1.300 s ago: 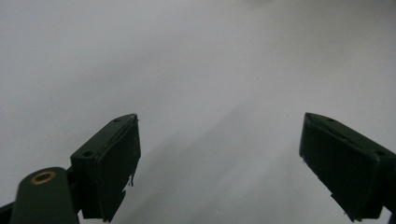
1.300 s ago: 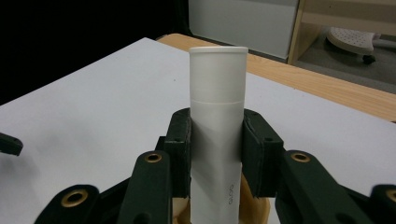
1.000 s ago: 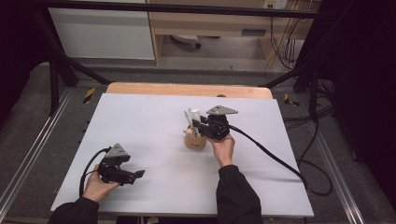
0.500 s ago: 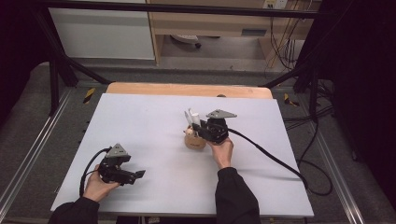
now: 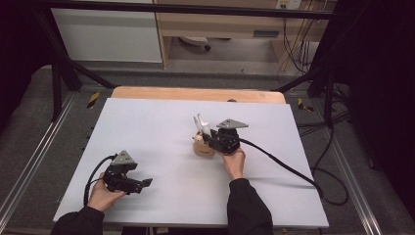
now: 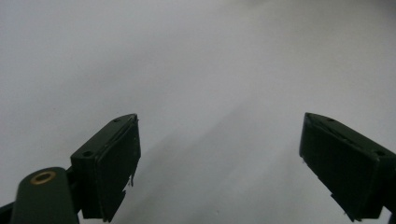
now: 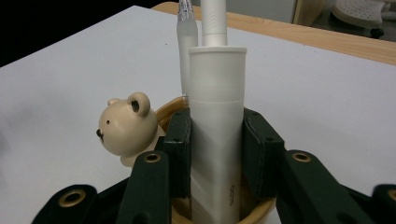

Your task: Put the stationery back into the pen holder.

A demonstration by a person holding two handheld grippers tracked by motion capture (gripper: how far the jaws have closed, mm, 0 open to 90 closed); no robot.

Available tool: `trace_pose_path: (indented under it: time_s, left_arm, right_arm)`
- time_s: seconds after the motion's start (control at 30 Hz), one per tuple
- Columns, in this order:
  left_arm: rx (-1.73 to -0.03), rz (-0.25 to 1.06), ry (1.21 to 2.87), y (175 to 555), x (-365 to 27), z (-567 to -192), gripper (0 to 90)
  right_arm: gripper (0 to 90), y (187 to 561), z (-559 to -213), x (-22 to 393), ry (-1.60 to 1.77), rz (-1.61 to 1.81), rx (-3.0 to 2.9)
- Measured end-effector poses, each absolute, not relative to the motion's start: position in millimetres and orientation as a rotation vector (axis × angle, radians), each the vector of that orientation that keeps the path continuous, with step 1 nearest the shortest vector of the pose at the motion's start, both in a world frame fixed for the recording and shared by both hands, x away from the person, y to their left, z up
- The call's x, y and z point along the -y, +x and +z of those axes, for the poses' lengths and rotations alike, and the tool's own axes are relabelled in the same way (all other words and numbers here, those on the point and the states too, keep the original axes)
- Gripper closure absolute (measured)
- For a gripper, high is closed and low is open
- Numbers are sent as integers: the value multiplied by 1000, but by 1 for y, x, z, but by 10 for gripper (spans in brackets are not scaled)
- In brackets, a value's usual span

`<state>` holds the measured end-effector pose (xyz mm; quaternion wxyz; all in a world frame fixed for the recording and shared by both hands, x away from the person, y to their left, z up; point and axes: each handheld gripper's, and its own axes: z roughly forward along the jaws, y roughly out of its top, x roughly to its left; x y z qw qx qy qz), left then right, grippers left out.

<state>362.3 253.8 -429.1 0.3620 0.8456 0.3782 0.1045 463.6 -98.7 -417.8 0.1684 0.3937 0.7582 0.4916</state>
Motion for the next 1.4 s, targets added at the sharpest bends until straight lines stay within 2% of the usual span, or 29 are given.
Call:
trace_pose_path:
  time_s: [0.13,0.43,0.67,0.87,0.93,1.17,1.4]
  left_arm:
    - [-974,268,2181,362,-254,-430,123]
    - [-970,270,2184,362,-254,-429,123]
    - [-972,269,2183,362,-254,-429,123]
    - [-975,270,2183,362,-254,-430,123]
    - [-975,269,2183,362,-254,-430,123]
    - [-981,265,2183,363,-254,-431,123]
    - [-989,267,2189,364,-254,-433,123]
  right_arm:
    - [645,462,-417,99,1106,1394,-2152]
    - [517,452,-403,105,1042,1392,-2140]
    - [318,443,-387,115,1040,1386,-2163]
    - [94,434,-376,124,1058,1322,-2217]
    - [61,430,-374,128,1062,1303,-2244]
    - [7,420,-372,151,1089,1276,-2264]
    - [5,409,-382,174,1109,1260,-2278]
